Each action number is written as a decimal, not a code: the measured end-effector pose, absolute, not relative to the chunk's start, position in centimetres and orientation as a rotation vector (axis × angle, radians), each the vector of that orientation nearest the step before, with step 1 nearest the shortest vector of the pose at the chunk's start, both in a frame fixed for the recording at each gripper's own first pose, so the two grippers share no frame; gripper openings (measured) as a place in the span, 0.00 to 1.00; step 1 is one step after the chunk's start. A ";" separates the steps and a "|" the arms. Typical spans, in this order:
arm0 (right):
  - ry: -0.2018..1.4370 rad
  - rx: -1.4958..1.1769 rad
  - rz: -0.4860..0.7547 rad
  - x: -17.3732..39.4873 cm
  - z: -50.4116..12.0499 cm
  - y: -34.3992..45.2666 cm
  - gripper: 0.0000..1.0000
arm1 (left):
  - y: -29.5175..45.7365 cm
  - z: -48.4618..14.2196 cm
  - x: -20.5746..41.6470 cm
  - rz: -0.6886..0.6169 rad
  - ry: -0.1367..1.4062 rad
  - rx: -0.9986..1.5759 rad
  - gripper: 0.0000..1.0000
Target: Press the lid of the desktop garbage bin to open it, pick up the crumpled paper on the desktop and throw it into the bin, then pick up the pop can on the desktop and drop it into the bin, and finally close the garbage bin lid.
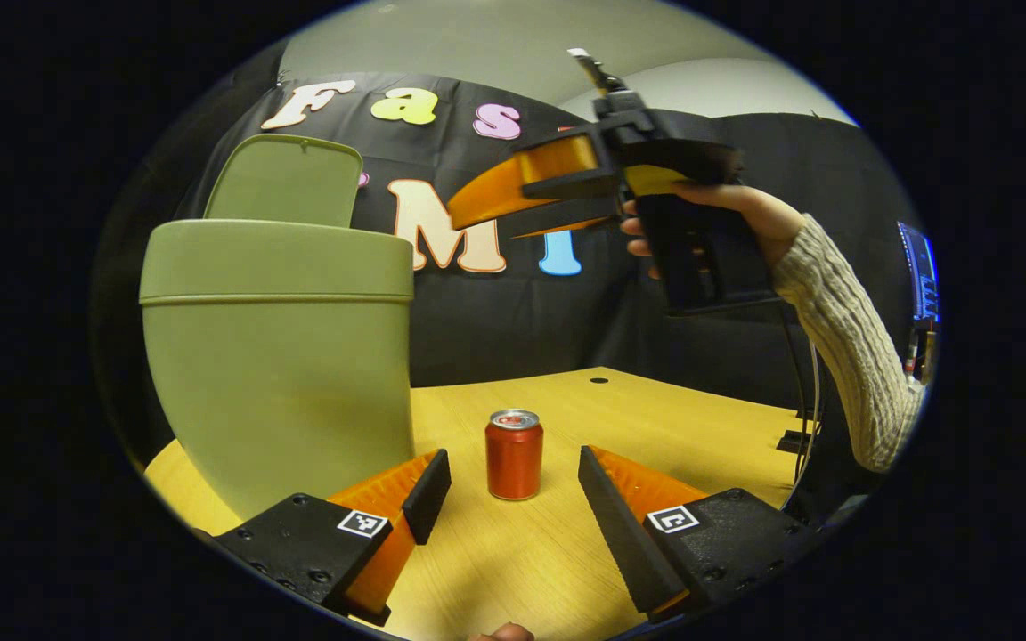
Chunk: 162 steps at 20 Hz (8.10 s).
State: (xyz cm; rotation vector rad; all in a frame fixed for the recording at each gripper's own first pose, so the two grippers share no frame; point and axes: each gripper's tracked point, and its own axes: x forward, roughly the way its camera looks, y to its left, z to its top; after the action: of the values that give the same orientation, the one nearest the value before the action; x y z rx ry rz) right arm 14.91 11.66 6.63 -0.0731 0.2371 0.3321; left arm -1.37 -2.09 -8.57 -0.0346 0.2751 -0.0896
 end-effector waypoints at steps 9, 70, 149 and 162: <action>0.218 -0.117 0.155 6.8 1.3 1.5 0.98 | -3.1 -10.4 2.5 -0.099 0.334 -0.025 0.90; 0.304 -0.052 0.069 3.4 -8.1 -2.6 0.98 | 12.7 14.7 8.9 0.229 0.270 0.141 0.76; 0.305 -0.018 0.059 3.3 -8.0 -2.9 0.98 | 14.6 6.2 5.7 0.381 0.235 0.020 0.87; 0.296 -0.038 0.085 3.2 -7.7 -1.7 0.98 | 13.4 5.9 6.0 0.366 0.176 0.095 0.90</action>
State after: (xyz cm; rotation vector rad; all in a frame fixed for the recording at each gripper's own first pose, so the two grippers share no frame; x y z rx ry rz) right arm 3.16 -1.70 -7.65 -0.0375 0.2962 0.0845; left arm 5.96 13.42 5.89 0.0950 0.1757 0.3664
